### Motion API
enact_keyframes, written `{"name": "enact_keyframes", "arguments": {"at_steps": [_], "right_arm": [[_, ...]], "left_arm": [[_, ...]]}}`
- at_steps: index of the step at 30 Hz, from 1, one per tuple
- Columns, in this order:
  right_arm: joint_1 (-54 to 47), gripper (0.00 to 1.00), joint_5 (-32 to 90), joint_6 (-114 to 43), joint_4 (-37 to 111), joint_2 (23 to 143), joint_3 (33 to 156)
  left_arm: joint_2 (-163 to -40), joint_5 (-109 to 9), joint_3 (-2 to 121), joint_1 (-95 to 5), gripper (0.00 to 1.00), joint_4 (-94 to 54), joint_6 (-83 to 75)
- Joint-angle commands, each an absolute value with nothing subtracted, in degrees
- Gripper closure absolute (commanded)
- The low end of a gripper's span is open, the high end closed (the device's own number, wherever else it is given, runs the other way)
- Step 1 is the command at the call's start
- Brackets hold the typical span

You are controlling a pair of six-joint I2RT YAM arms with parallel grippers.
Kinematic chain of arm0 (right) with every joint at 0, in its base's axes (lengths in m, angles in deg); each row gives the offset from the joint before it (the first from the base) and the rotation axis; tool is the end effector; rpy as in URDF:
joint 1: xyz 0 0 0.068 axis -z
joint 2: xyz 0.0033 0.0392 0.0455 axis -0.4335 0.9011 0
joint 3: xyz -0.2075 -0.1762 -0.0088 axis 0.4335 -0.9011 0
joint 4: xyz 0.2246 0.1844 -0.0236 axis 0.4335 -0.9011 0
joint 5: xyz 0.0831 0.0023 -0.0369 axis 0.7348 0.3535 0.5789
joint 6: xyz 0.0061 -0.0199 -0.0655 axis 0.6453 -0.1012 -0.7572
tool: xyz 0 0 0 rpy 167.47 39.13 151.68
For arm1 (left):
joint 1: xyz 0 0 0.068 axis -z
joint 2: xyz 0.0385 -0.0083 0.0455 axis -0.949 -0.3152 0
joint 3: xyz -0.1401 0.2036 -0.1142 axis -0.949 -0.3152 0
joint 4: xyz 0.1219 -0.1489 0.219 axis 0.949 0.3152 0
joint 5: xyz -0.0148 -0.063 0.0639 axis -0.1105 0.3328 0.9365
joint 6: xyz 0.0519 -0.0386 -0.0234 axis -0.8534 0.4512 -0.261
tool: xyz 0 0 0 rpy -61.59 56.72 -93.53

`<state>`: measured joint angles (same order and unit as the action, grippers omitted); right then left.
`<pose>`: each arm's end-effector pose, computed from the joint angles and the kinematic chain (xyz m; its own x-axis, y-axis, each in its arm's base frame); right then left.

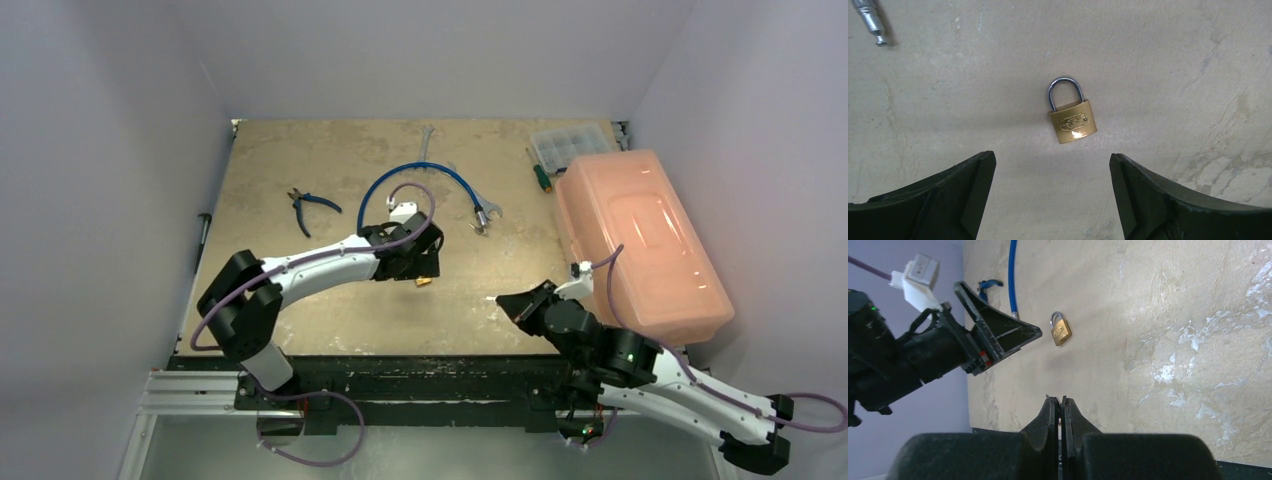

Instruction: Unlock with the key

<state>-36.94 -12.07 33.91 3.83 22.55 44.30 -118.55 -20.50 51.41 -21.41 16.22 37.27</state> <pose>0.0962 0.1184 0.2308 -0.5518 0.6903 -0.4679 0.0965 0.6102 0.7864 0.2473 -0.2654 0.1841 -0.8286 -0.1706 -0.5333 -0.0915 0.9809 -0.1715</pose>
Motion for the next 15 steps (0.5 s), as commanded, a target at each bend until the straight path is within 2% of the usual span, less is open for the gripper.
{"name": "enact_keyframes", "arguments": {"at_steps": [1,7,15], "right_arm": [[-36.81,1.00,-16.01,38.16,0.21,19.95,45.32],[-36.80,1.00,-16.37,38.11,-2.11,18.33,45.74],[-36.80,1.00,-16.13,37.73,-3.92,15.06,45.58]], "left_arm": [[-122.31,-24.06,55.44,-21.85,0.09,14.86,36.12],[-128.42,-25.97,58.37,-22.63,0.10,15.08,36.09],[-133.92,-25.62,61.68,-23.22,0.17,15.07,35.89]]}}
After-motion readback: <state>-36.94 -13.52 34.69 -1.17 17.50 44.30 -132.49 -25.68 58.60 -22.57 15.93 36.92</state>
